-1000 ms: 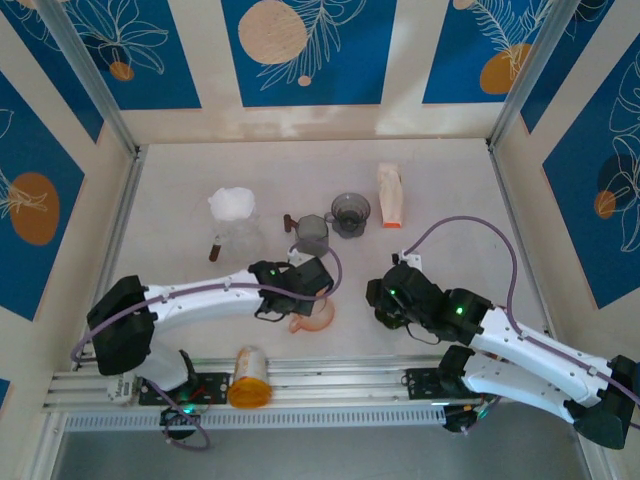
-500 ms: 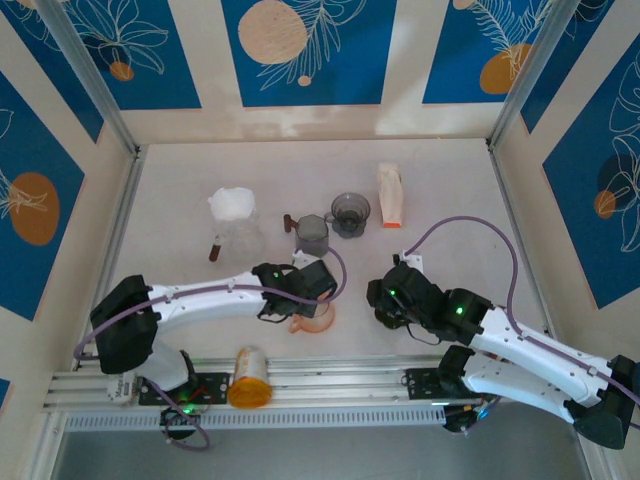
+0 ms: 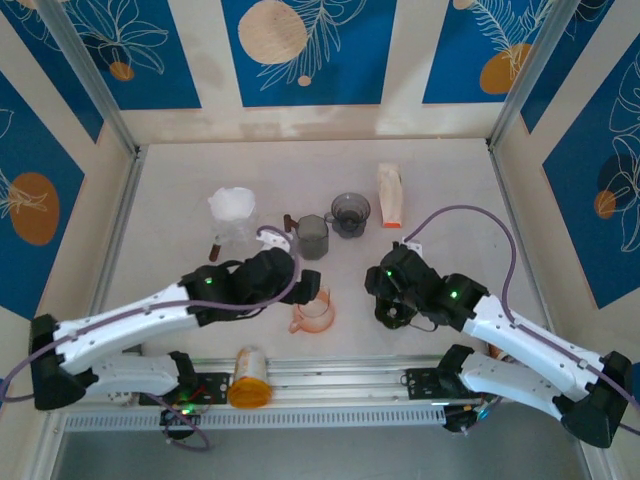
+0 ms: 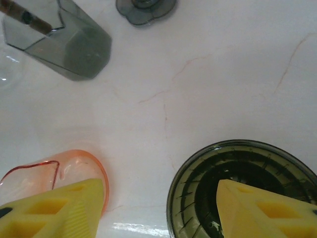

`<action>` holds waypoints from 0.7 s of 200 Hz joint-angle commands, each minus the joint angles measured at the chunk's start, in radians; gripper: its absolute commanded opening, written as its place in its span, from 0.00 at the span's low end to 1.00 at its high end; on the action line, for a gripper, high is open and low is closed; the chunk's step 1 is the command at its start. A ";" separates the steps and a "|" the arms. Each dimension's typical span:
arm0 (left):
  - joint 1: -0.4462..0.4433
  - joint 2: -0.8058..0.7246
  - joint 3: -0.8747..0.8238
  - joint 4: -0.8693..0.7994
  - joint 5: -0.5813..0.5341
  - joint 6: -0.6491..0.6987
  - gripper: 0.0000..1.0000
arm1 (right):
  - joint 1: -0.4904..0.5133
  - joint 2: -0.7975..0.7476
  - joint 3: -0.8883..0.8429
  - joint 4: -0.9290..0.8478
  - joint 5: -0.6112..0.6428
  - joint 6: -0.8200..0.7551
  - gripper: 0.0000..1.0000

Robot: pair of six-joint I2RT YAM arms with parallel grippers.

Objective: Place the coffee filter in the dripper

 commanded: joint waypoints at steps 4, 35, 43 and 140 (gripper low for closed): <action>-0.008 -0.103 -0.070 -0.012 -0.056 -0.007 1.00 | -0.022 0.034 0.033 -0.091 -0.069 0.018 0.62; -0.008 -0.219 -0.166 0.031 -0.055 -0.020 1.00 | -0.012 0.085 0.019 -0.138 -0.127 0.039 0.61; -0.008 -0.237 -0.187 0.046 -0.049 -0.025 1.00 | -0.005 0.104 0.015 -0.142 -0.133 0.042 0.61; -0.008 -0.340 -0.287 0.056 -0.042 -0.060 1.00 | 0.106 0.430 0.145 -0.269 0.044 0.006 0.44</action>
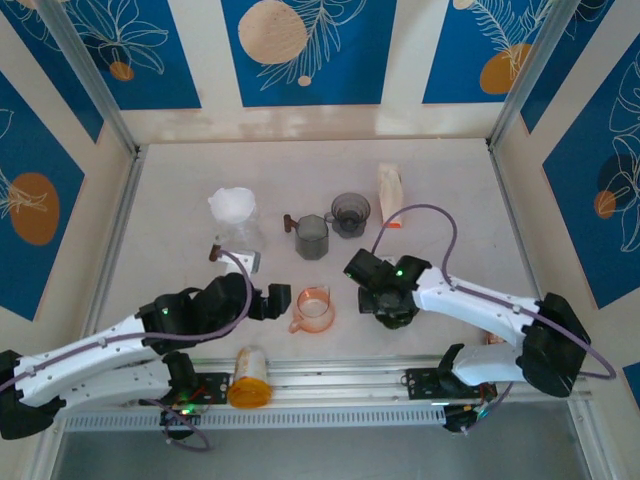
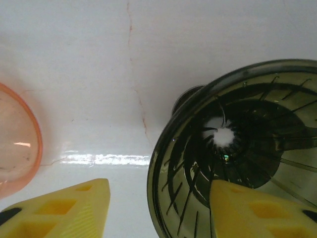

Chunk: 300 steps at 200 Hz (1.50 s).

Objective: Place the coffee filter in the dripper

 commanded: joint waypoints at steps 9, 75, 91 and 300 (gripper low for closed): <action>-0.008 -0.040 -0.028 0.004 -0.016 -0.018 1.00 | 0.018 0.047 0.034 -0.080 0.091 -0.003 0.40; -0.007 -0.092 -0.044 -0.036 -0.033 -0.029 1.00 | 0.024 0.013 0.057 -0.039 0.101 -0.067 0.05; -0.007 -0.110 -0.047 -0.054 -0.042 -0.036 1.00 | 0.038 -0.037 0.079 -0.033 0.102 -0.111 0.00; -0.007 -0.386 -0.050 -0.262 -0.138 -0.082 1.00 | 0.448 0.326 0.613 -0.143 0.241 -0.507 0.00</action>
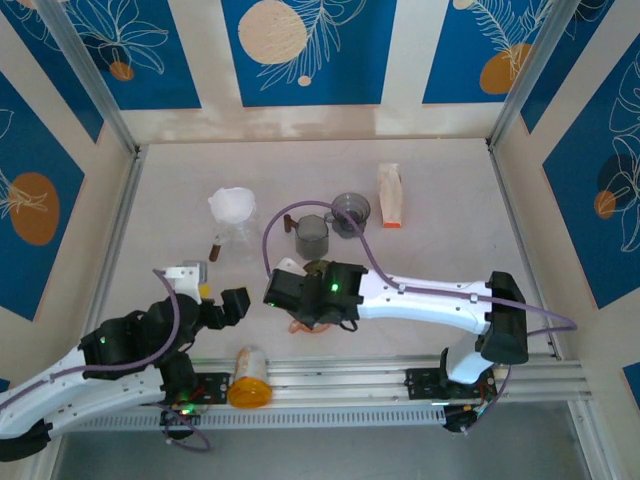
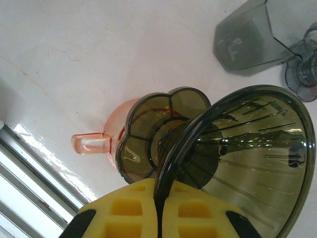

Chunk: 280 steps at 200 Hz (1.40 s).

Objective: Place the coffee filter in the dripper

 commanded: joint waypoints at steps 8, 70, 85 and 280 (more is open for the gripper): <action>-0.007 -0.007 0.001 -0.032 -0.027 -0.007 1.00 | 0.019 0.024 0.041 -0.023 0.031 -0.012 0.00; -0.007 -0.006 -0.003 -0.032 -0.034 -0.010 1.00 | 0.056 0.021 0.024 -0.001 0.015 0.009 0.26; -0.007 -0.006 -0.005 -0.028 -0.034 -0.011 1.00 | 0.059 0.013 0.012 0.019 -0.001 0.011 0.32; -0.007 0.112 -0.017 0.042 0.001 0.004 1.00 | -0.449 -0.374 -0.338 0.218 -0.532 0.433 0.55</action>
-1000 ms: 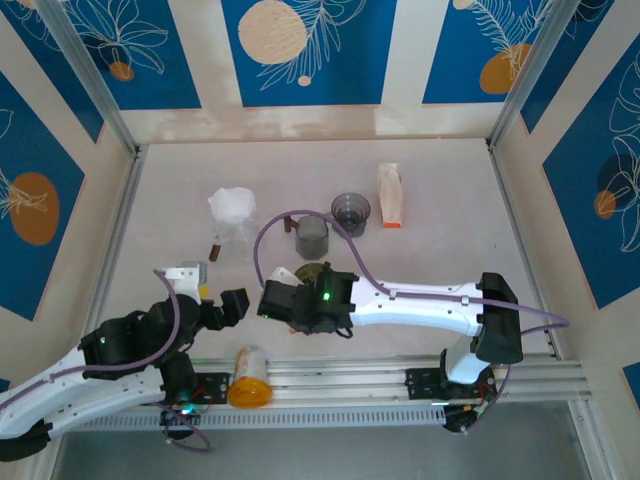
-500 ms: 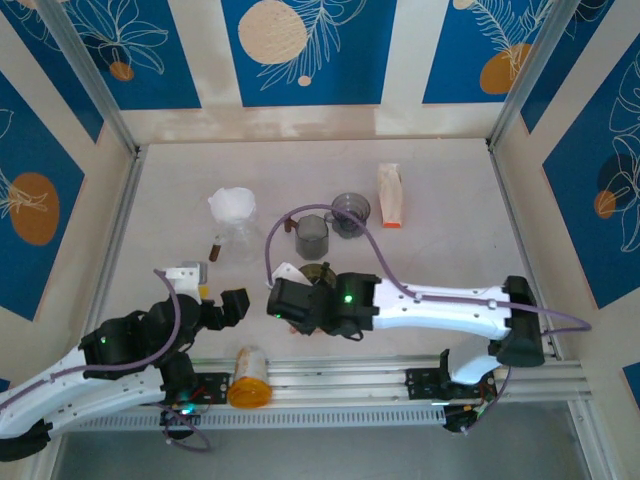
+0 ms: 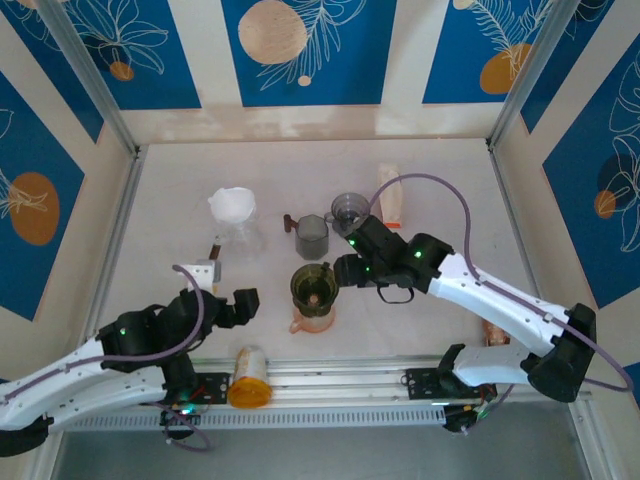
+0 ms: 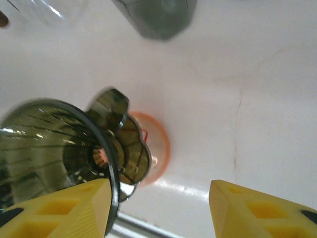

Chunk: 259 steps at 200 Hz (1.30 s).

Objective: Place the coffee filter in the dripper

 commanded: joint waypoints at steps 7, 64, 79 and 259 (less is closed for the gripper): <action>-0.007 -0.012 -0.011 0.020 -0.002 0.007 1.00 | 0.000 -0.002 -0.024 0.076 -0.147 0.059 0.55; -0.007 -0.041 -0.033 0.019 -0.006 -0.005 1.00 | 0.001 0.052 -0.033 0.106 -0.173 0.052 0.51; -0.007 -0.041 -0.033 0.020 -0.004 -0.006 1.00 | 0.003 0.068 -0.032 0.110 -0.180 0.048 0.45; -0.007 -0.044 -0.045 0.020 -0.008 -0.011 1.00 | -0.016 0.089 0.002 0.048 -0.262 0.063 0.00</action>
